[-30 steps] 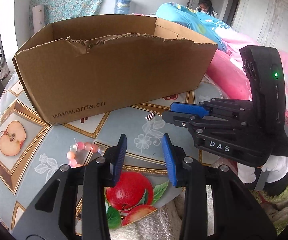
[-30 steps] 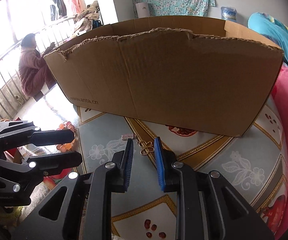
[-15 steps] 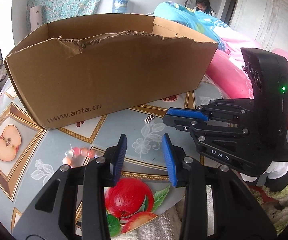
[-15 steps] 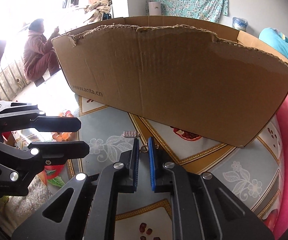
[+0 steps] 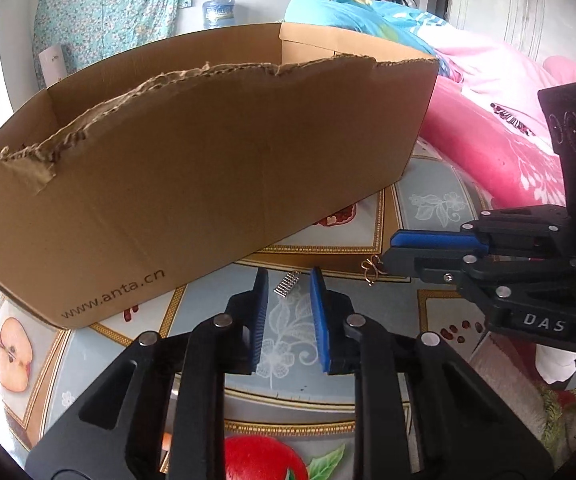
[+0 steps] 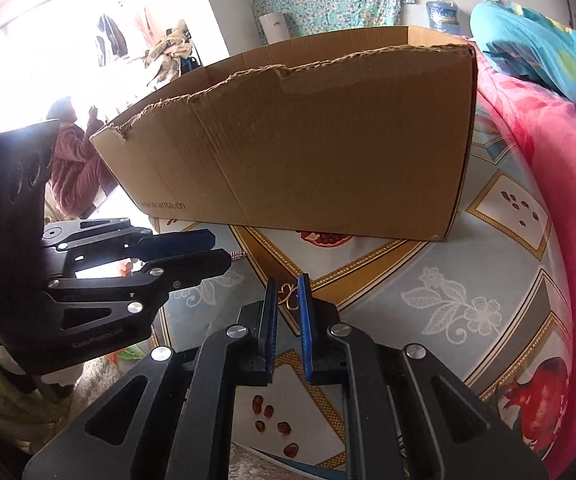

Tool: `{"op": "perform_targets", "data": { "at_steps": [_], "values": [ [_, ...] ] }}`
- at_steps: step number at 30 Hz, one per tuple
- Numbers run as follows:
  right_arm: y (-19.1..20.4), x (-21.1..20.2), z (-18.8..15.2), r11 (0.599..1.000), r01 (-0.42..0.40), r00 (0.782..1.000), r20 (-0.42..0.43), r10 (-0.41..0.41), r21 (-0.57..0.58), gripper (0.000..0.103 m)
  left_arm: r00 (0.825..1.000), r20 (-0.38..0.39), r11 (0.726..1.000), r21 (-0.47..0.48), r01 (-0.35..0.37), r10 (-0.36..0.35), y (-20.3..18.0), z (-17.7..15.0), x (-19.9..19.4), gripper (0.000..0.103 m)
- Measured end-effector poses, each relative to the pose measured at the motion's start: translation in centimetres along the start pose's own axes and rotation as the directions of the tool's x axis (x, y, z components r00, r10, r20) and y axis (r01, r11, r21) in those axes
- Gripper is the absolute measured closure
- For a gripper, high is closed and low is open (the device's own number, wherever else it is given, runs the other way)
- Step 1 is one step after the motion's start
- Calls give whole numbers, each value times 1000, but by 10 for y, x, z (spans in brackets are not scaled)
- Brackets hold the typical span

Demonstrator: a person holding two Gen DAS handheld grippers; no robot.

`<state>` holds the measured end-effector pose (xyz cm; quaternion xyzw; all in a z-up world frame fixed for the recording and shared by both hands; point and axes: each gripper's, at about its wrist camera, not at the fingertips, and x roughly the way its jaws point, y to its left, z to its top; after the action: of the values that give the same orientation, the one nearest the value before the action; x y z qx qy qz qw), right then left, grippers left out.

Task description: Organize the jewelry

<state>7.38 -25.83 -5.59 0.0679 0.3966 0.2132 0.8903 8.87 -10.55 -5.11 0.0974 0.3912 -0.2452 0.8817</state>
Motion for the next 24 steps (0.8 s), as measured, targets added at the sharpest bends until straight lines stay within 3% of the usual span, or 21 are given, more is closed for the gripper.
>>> {"op": "perform_targets", "data": {
  "at_steps": [7, 9, 24],
  "values": [
    [-5, -4, -3, 999, -13, 1000, 17, 12, 33, 92, 1000, -22, 999, 39, -20, 21, -5, 5, 10, 90],
    [-7, -6, -5, 999, -15, 1000, 24, 14, 42, 92, 1000, -23, 999, 39, -15, 16, -6, 5, 9, 99],
    [-4, -23, -11, 999, -3, 999, 42, 1, 46, 92, 1000, -10, 998, -67, -3, 2, -5, -22, -18, 99]
  ]
}}
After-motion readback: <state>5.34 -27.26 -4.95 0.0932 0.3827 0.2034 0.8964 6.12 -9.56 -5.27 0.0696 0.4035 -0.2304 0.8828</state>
